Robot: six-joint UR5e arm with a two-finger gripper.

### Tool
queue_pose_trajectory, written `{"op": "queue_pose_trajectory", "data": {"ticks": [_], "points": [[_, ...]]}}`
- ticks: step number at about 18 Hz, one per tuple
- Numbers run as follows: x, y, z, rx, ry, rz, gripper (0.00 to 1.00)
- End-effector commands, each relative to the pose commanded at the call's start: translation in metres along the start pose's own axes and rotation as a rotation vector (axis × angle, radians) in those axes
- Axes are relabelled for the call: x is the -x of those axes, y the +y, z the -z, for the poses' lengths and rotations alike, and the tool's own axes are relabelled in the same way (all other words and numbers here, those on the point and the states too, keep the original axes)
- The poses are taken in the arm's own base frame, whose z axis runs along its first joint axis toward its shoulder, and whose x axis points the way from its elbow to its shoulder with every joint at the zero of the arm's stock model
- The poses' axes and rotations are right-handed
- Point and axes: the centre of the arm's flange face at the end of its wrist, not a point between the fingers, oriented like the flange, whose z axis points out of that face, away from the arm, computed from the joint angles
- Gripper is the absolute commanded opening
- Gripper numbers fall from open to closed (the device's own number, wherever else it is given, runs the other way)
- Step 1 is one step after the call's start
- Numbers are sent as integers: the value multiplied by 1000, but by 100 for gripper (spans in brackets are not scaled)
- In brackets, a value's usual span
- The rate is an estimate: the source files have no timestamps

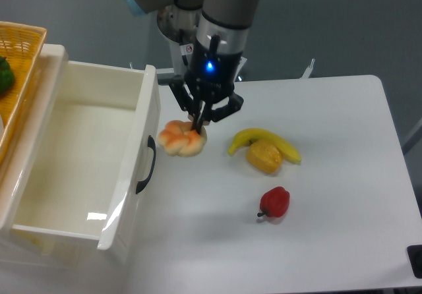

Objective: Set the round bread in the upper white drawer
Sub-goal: 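Lift the bread bun and carry it over the open white drawer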

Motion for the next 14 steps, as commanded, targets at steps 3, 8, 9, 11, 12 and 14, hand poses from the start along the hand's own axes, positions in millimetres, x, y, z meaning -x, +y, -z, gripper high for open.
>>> {"op": "queue_pose_trajectory", "data": {"ticks": [3,8,9,11,12,14], "points": [[-20,1,9,-16,6,9,0],[-52,-4,-3,3,35,-34,0],[-58,-5,-7,9,42,-43,0],[-67,-6,-14,19,52,-56,0],[-72,-6,-17,26,60,-62,0],[-86,1,-30,48,77,-84,0]]}}
